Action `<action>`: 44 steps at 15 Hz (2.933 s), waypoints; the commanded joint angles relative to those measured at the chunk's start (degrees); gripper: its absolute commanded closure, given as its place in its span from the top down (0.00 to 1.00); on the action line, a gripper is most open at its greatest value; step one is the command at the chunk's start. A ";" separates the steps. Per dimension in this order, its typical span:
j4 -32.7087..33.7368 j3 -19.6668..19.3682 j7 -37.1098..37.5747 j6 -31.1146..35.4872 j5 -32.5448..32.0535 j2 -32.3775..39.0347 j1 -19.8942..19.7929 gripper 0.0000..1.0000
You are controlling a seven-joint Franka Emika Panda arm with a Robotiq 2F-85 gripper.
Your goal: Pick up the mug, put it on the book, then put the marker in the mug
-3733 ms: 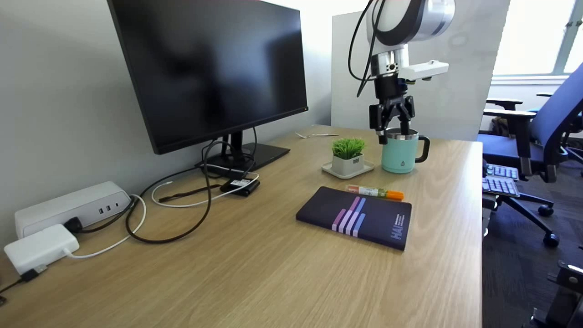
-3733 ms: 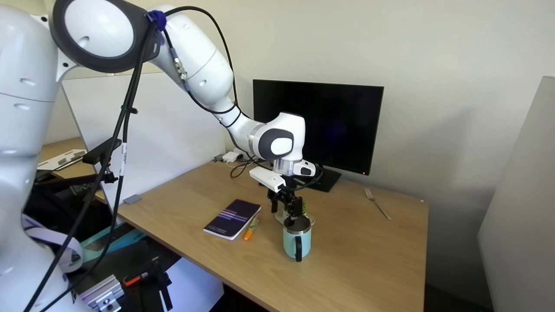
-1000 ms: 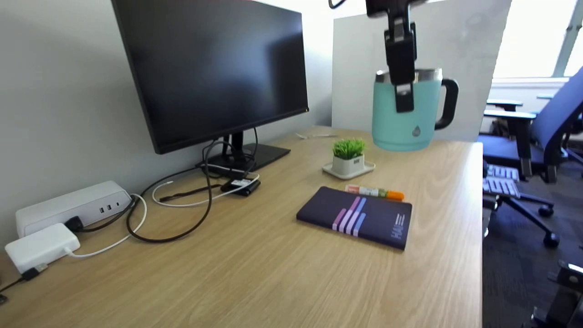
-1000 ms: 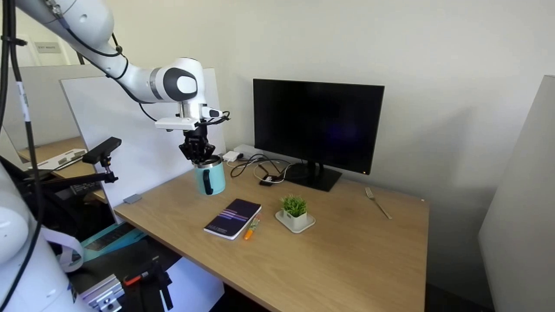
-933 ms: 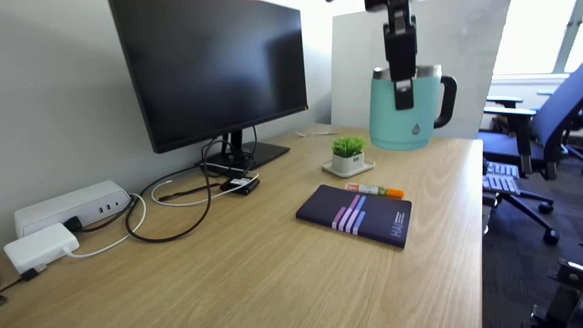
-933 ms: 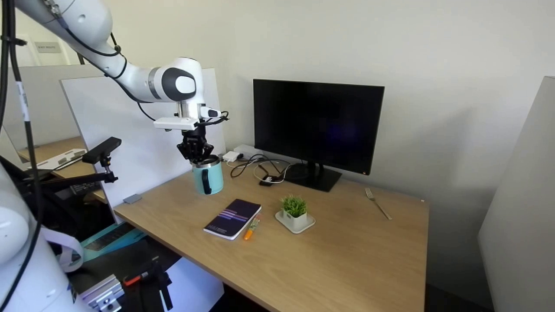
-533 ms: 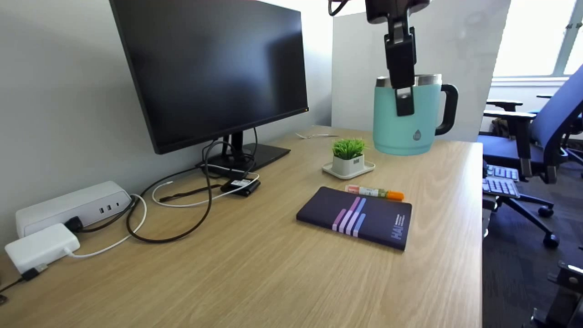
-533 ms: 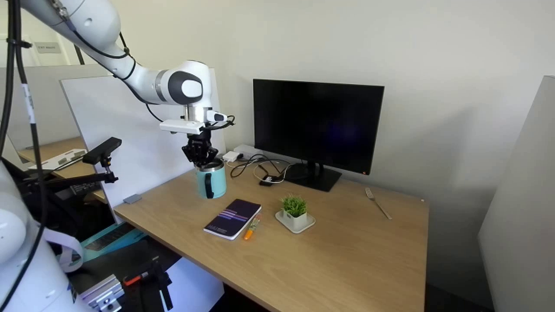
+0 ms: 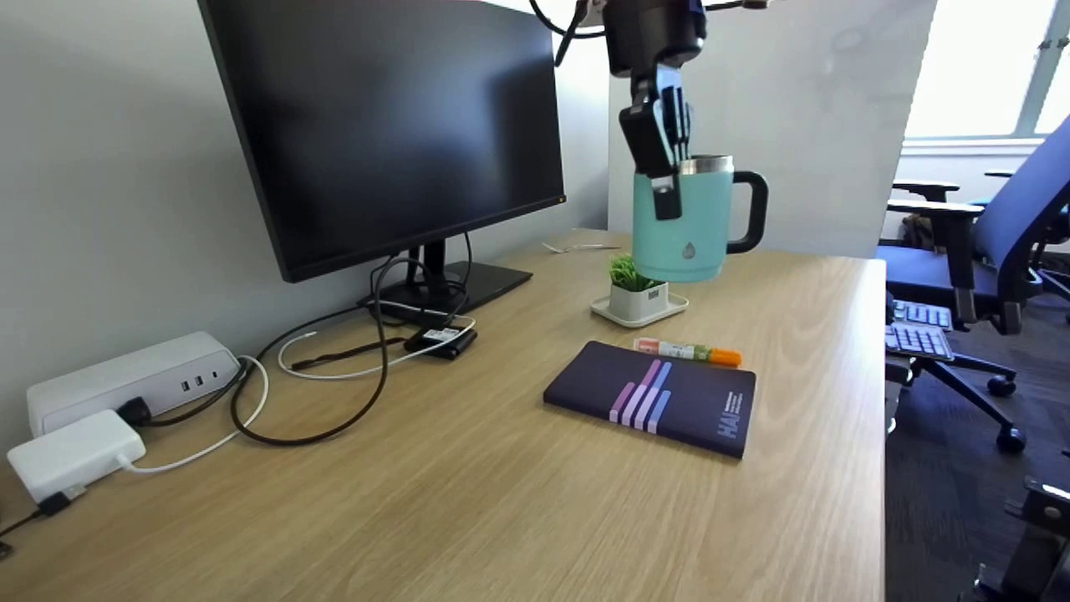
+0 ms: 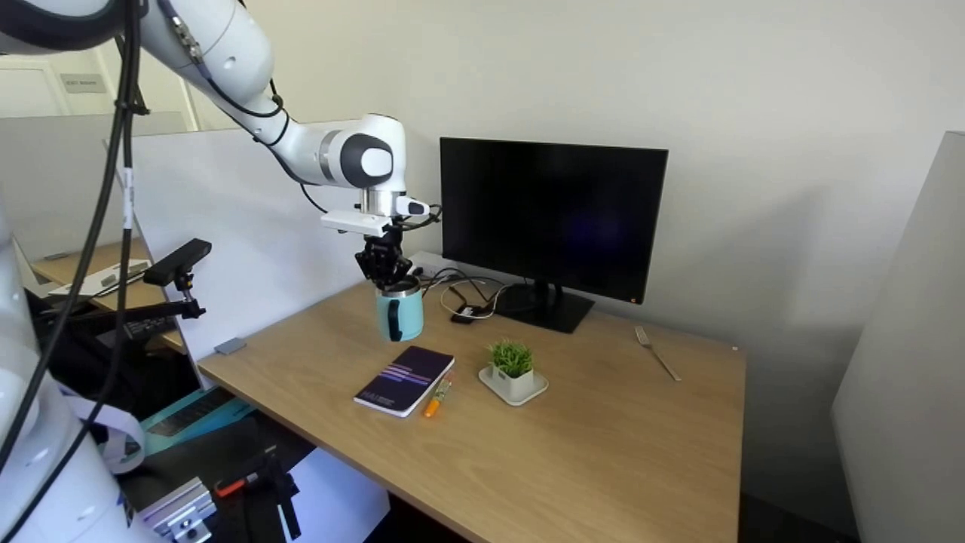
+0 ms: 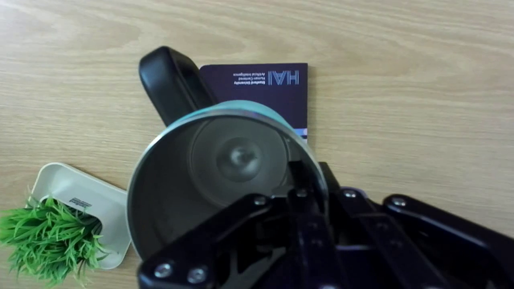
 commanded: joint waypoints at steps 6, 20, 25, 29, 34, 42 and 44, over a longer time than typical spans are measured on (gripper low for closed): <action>10.41 -0.66 2.56 1.32 -3.14 12.06 1.24 0.02; 11.12 -2.08 3.36 8.76 -4.12 22.25 2.81 0.02; 10.87 -2.17 4.37 8.37 -5.04 22.36 3.46 0.36; 10.08 -2.02 4.30 7.86 -5.18 21.34 3.68 0.61; 8.34 -2.00 6.07 5.42 -6.35 14.93 4.91 0.96; 0.92 0.99 4.92 -9.07 -8.56 -8.48 4.53 1.00; -3.18 1.20 -0.34 -11.51 -7.03 -15.57 3.51 1.00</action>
